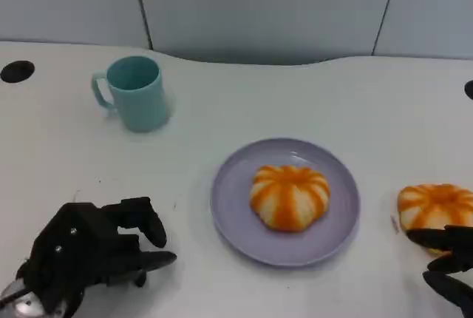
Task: Grasp the bread from the table and place it into the plate.
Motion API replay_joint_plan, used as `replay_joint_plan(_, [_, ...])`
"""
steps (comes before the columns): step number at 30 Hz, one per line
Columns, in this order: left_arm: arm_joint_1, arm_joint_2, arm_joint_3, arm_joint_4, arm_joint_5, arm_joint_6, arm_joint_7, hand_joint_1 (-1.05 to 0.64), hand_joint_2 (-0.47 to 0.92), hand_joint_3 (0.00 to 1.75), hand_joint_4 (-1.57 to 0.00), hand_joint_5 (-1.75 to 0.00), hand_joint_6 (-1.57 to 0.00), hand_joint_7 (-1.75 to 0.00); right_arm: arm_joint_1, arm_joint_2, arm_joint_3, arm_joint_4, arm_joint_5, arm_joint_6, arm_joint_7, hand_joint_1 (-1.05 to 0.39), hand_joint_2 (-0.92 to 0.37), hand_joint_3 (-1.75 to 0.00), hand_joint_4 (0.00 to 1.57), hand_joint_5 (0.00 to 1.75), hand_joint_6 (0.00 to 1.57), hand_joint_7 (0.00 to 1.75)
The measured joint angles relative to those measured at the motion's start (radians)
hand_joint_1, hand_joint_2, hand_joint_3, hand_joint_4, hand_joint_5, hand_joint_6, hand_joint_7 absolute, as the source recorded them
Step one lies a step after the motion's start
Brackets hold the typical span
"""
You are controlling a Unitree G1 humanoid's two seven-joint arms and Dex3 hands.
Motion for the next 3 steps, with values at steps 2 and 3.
replay_joint_plan(2, [-0.001,0.000,0.000,0.003,0.000,-0.003,0.000,-0.30,0.88,0.01,-0.84,-1.75,-0.63,-1.75,0.000,-0.002,0.000,0.006,0.001,-0.008,0.000,-0.23,-0.92,-0.28,0.67,0.75,0.86,0.02])
replay_joint_plan(3, [-0.002,-0.001,0.000,0.007,0.000,-0.009,0.001,-0.29,0.88,0.01,-0.84,-1.75,-0.63,-1.75,0.000,-0.003,0.000,0.008,0.002,-0.011,0.000,-0.23,-0.92,-0.28,0.67,0.75,0.86,0.02])
